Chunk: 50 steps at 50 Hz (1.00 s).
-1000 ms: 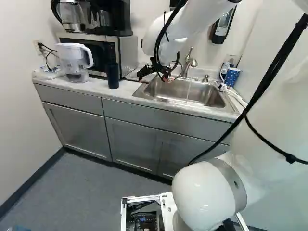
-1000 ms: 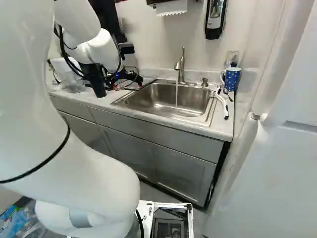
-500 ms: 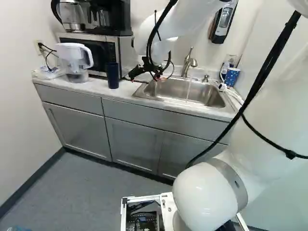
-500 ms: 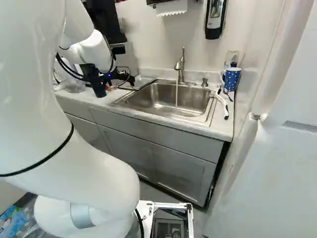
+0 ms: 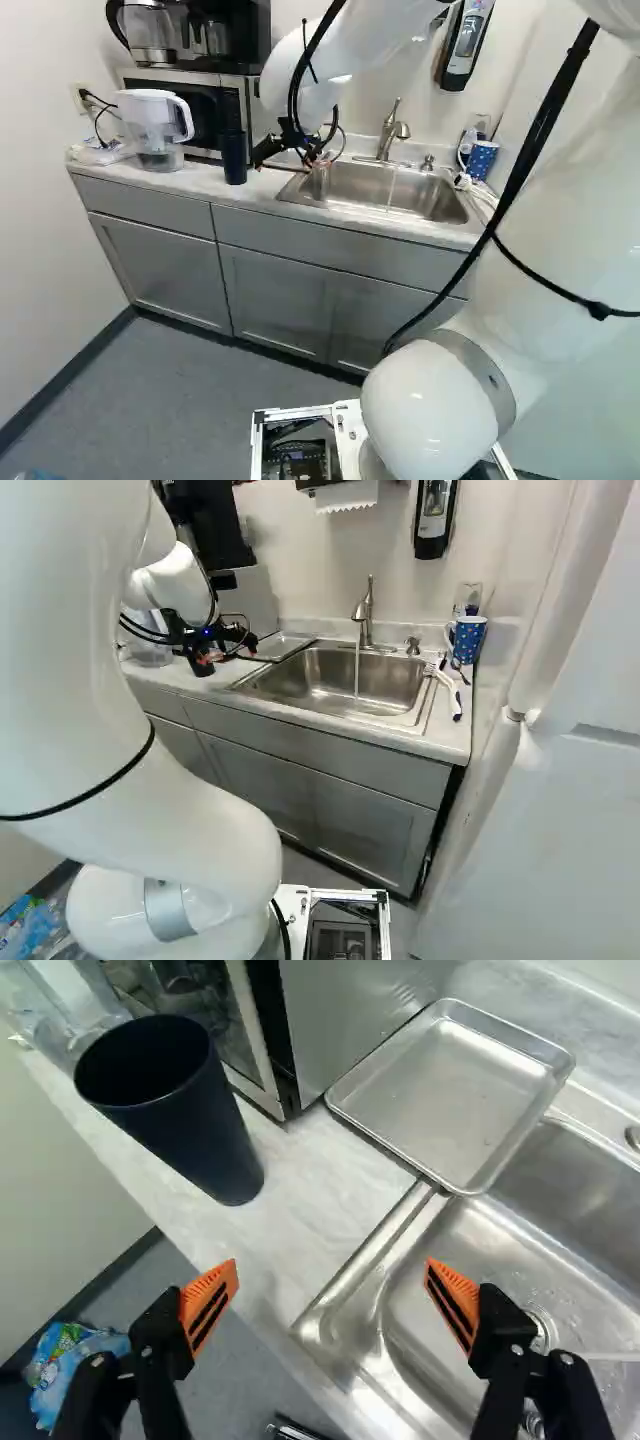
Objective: Rinse the cup and place it in the tray
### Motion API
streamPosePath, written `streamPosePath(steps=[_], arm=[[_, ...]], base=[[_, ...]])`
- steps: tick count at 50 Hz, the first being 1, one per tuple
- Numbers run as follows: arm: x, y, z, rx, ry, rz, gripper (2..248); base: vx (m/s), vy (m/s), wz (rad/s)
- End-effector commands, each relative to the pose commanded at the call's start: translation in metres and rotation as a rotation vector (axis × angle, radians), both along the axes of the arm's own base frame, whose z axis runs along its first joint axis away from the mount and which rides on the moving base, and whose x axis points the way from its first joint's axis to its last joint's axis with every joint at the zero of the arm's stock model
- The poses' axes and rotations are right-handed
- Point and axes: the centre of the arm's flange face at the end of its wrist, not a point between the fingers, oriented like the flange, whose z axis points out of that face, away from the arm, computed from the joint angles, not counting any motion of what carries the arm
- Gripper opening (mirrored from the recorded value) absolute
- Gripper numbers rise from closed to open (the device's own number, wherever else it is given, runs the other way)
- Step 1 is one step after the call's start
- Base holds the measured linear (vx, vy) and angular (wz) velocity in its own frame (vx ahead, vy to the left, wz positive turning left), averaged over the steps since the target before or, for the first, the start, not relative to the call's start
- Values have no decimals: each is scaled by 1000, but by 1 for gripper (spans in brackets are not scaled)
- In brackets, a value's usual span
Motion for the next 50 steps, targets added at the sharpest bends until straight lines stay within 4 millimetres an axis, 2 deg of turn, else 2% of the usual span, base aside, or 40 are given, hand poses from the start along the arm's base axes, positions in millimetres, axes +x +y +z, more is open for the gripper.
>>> streamPosePath(steps=[40,50], arm=[[9,69,0,0,-1,118,247],[10,70,0,1,-1,120,247]], base=[[0,0,0],[0,0,0]])
